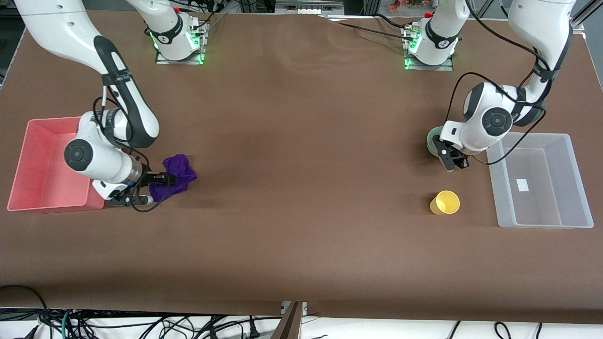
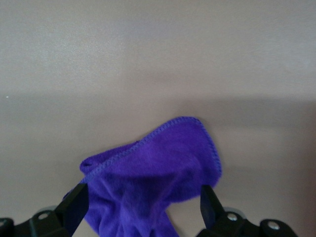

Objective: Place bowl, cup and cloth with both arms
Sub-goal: 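Grasp the green bowl with the left gripper while the right gripper grasps the cloth, then carry the bowl into the clear bin while the right gripper drops cloth in pink bin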

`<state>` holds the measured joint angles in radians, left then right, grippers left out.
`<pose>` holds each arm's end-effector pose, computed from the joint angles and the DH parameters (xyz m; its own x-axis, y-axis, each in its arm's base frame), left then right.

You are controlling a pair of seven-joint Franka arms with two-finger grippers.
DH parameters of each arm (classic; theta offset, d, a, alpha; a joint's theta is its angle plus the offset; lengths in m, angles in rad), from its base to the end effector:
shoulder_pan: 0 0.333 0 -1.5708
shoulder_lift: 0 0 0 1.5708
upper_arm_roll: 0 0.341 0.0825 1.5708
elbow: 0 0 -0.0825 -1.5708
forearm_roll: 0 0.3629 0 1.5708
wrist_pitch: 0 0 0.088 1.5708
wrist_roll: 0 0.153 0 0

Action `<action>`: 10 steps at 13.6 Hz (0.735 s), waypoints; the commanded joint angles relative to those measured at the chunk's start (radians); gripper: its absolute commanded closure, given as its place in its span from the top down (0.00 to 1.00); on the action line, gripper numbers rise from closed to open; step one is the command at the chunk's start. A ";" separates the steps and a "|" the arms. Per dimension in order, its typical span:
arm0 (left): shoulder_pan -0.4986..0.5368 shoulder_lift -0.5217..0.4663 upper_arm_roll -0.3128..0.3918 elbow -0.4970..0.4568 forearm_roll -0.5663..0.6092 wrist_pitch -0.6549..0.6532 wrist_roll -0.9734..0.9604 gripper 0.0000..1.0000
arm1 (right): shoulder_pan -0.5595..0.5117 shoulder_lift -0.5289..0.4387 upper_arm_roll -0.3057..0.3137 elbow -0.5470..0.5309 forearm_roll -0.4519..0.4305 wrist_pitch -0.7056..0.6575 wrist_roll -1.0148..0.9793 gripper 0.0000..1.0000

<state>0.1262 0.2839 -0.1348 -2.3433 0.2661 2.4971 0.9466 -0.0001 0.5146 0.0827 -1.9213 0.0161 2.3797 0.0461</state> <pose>0.4935 -0.0009 0.2002 0.3769 -0.9134 -0.1537 -0.9199 -0.3886 0.0534 0.6153 0.0500 0.2098 0.9982 0.0164 -0.0575 0.0136 -0.9987 -0.0485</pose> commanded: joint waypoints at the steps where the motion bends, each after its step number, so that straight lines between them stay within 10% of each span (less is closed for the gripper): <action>1: 0.006 -0.064 -0.015 0.144 0.001 -0.247 0.008 0.00 | 0.020 0.001 0.003 -0.048 0.016 0.090 0.046 1.00; 4: 0.006 -0.010 -0.012 0.486 -0.007 -0.654 0.023 0.00 | 0.022 0.021 0.026 -0.088 0.016 0.166 0.074 0.86; 6: 0.048 0.033 -0.002 0.622 0.004 -0.737 0.092 0.00 | 0.026 0.024 0.028 -0.122 0.015 0.214 0.070 0.14; 7: 0.097 0.058 -0.002 0.668 0.010 -0.736 0.119 0.00 | 0.026 0.024 0.028 -0.122 0.015 0.211 0.066 0.00; 10: 0.254 0.228 -0.002 0.835 0.002 -0.728 0.231 0.00 | 0.022 -0.013 0.028 -0.095 0.012 0.164 0.038 0.00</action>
<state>0.2848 0.3465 -0.1256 -1.6662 0.2666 1.7882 1.0984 0.0255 0.5395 0.1066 -2.0186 0.0164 2.5748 0.1075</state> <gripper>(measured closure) 0.952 0.604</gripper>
